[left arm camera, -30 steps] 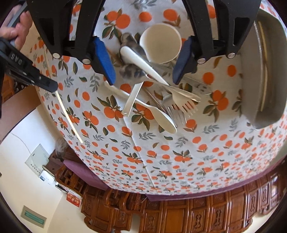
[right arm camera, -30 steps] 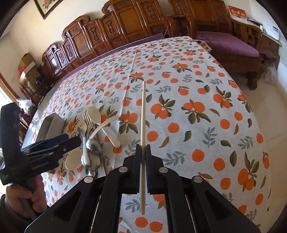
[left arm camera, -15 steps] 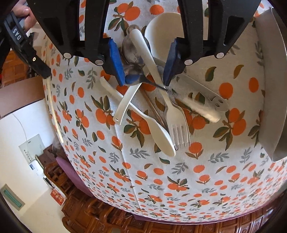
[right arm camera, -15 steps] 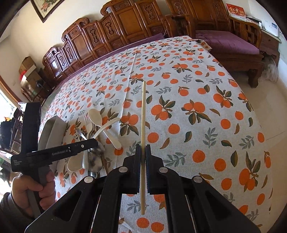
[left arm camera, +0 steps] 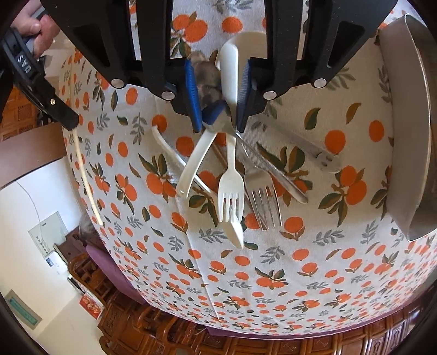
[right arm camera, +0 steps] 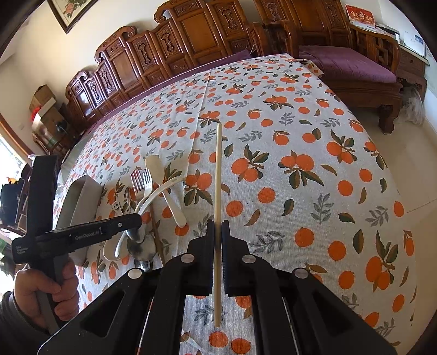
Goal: Organize utensils
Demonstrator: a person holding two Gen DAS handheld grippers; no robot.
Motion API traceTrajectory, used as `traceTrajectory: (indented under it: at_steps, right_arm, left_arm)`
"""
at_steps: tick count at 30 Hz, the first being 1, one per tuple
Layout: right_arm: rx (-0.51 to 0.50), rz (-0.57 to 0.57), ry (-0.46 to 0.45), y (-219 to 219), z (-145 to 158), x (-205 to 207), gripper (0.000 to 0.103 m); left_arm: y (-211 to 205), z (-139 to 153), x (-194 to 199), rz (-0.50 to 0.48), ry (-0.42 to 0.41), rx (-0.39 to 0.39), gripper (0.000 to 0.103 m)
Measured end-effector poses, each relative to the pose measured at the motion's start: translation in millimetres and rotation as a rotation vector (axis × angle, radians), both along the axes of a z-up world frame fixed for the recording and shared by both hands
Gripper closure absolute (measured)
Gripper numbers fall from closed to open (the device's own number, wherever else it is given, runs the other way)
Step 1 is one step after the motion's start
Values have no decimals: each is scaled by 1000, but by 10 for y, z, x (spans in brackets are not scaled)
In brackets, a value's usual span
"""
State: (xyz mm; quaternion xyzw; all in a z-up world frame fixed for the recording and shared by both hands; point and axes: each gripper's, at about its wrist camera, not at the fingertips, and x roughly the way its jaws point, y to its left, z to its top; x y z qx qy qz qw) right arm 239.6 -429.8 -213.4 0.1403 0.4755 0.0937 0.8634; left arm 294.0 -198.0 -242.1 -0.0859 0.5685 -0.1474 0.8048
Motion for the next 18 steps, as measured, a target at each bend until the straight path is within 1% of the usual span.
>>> traceTrajectory:
  at_steps: [3,5,7,12,15,18]
  right_arm:
    - [-2,4,0,8,0,5,97]
    - [-5,6,0,17,1,2,97]
    - [-6,7,-1,21,6,-3,97]
    - [-5,10,-2,30,11,-7,97]
    - [-6,13,-3,39,18,-6,97]
    - [-7,19,-6,59,31,-6,97]
  left_arm:
    - [11,34,-47,-21,-22,18,87]
    - [27,72,-61,-28,-40,29,94]
    - [49,114,-65,-31,-52,53,98]
    - [120,163,-75,-42,-78,76,101]
    - [180,196,-87,-40,-86,60,101]
    - [195,253,-131,-54,-106,67,101]
